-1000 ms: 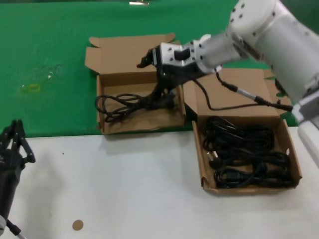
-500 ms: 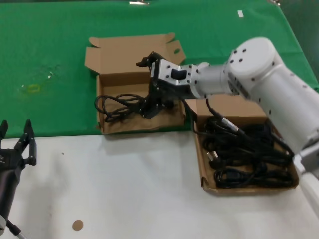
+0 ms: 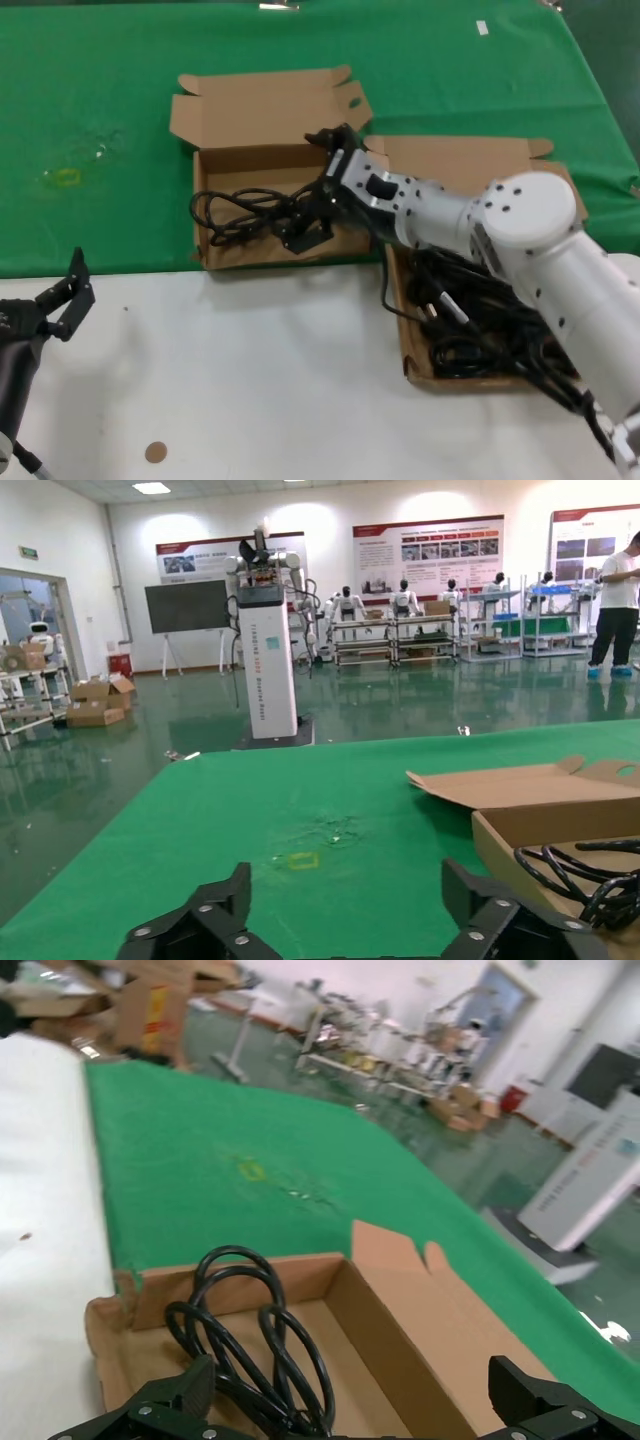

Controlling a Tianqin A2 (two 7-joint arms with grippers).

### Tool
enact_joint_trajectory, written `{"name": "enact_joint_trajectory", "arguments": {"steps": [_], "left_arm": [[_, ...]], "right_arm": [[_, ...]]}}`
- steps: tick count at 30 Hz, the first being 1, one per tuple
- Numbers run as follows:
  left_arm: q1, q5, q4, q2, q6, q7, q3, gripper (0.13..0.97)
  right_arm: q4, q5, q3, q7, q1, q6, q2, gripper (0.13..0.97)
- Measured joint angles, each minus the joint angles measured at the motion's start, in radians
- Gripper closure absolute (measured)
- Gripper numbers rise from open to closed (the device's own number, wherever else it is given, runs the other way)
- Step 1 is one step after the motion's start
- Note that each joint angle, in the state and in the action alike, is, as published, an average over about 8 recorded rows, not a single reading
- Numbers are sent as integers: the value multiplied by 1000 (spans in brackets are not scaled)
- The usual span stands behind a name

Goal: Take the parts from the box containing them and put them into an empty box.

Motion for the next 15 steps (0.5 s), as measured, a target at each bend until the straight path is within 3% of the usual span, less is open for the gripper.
{"name": "enact_joint_trajectory", "arguments": {"steps": [6,10,15], "left_arm": [[0,0,0,0,0,0,0,395],[0,0,0,0,0,0,0,395],[0,0,0,0,0,0,0,296]], "right_arm": [[111,40,46,35,-115,75,19,134],[186,66,76,59,-192,125,33,132],[278,99,114,88,-286,186,49,129]]}}
